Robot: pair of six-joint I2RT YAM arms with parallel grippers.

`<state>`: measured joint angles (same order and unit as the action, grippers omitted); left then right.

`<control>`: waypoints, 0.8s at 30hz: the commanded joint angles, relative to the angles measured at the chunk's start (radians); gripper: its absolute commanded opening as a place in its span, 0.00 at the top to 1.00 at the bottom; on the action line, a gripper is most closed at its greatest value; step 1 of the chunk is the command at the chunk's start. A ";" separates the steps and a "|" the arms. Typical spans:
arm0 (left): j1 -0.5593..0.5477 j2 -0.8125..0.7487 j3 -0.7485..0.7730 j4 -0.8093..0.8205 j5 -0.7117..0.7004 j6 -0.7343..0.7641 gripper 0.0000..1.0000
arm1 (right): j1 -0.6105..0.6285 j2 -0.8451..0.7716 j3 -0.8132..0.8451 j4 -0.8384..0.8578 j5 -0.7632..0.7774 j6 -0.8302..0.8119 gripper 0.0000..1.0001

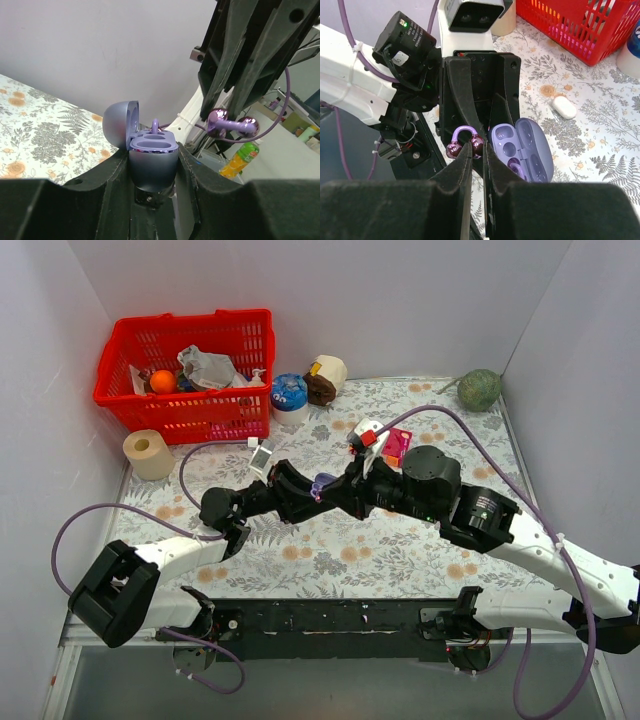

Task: Insert the wireless bluetooth earbuds into the charging case
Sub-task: Place the earbud in the charging case.

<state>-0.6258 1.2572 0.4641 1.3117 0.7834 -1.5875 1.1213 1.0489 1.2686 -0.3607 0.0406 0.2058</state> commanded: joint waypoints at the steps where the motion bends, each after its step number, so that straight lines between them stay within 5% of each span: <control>1: -0.003 -0.012 0.015 0.379 0.011 -0.068 1.00 | -0.014 -0.017 -0.015 0.111 -0.033 0.020 0.99; 24: -0.008 -0.039 0.011 0.390 0.019 -0.108 1.00 | -0.052 0.028 -0.017 0.026 0.048 -0.011 0.99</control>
<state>-0.6281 1.2507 0.4641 1.3148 0.7986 -1.6886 1.0744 1.0763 1.2453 -0.3347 0.0586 0.2050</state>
